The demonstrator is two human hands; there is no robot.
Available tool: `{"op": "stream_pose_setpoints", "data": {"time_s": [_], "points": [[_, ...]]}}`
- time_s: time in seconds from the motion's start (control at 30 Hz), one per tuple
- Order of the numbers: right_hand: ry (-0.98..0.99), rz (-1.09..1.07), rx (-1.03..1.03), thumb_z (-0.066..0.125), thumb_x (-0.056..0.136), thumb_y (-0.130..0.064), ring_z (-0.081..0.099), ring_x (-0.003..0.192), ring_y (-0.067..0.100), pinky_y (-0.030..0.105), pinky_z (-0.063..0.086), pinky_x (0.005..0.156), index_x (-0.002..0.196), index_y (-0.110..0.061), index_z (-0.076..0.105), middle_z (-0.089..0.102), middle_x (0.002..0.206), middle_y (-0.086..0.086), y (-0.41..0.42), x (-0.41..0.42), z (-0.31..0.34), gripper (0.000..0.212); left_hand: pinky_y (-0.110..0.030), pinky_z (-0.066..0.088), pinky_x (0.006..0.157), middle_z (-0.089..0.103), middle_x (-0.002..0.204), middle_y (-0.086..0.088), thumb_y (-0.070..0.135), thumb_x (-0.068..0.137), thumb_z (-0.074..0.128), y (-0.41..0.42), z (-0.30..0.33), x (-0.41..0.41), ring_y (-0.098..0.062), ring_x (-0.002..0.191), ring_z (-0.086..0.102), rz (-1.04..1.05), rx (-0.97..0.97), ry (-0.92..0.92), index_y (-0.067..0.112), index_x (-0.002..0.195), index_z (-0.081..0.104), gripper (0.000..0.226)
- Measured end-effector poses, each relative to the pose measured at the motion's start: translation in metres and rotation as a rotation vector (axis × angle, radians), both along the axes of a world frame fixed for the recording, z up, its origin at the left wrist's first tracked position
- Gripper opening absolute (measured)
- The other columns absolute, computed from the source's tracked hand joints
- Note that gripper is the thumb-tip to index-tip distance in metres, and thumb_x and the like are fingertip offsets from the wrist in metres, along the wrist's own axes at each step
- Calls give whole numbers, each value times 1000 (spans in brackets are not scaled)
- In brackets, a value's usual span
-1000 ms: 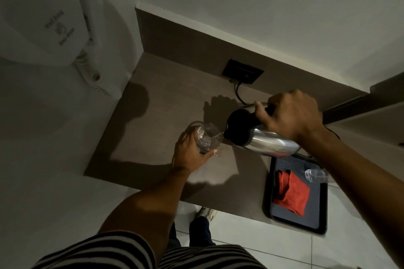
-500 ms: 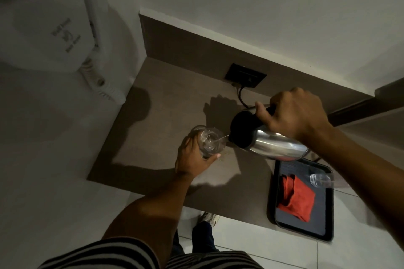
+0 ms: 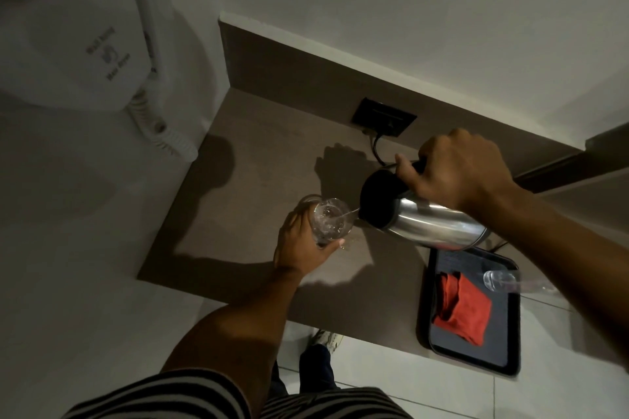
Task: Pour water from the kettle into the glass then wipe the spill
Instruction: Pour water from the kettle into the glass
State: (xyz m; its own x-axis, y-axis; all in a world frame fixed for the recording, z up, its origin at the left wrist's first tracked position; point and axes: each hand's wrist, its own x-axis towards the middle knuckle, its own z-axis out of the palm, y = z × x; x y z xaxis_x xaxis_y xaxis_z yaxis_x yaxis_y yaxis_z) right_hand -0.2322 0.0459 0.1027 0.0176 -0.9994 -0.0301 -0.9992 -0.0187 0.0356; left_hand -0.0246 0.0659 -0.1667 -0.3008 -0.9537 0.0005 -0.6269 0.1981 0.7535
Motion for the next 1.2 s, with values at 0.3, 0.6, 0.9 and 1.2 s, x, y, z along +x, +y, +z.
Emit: {"op": "stream_pose_setpoints", "data": {"time_s": [0.3,0.6,0.9,1.2], "points": [[21,8,10,36,93,-59,44,39,18,19,29,47,52,-11,56,46,44,2,-3,1,3,66,-29,43,99,58,134,-8,77,62,63,-1,-1,0,-24,123,55,0,7,-24,25,138,34,97],[1,17,51,36,94,-56,39,37,18,20,27,49,53,-8,56,41,43,2,-7,4,5,66,-38,48,104,54,138,-8,75,63,65,-1,3,0,-24,127,52,-10,29,-23,24,140,32,99],[-20,31,48,39,94,-54,41,37,17,18,25,47,50,-12,52,41,42,1,-10,9,6,62,-39,50,101,55,137,-8,74,64,67,0,2,1,-25,126,52,-15,31,-36,23,141,33,99],[-23,38,57,36,93,-55,42,37,18,19,28,48,52,-11,55,42,42,1,-13,10,7,63,-37,49,102,56,137,-7,77,63,65,0,2,0,-23,126,52,-7,25,-24,22,141,35,100]]}}
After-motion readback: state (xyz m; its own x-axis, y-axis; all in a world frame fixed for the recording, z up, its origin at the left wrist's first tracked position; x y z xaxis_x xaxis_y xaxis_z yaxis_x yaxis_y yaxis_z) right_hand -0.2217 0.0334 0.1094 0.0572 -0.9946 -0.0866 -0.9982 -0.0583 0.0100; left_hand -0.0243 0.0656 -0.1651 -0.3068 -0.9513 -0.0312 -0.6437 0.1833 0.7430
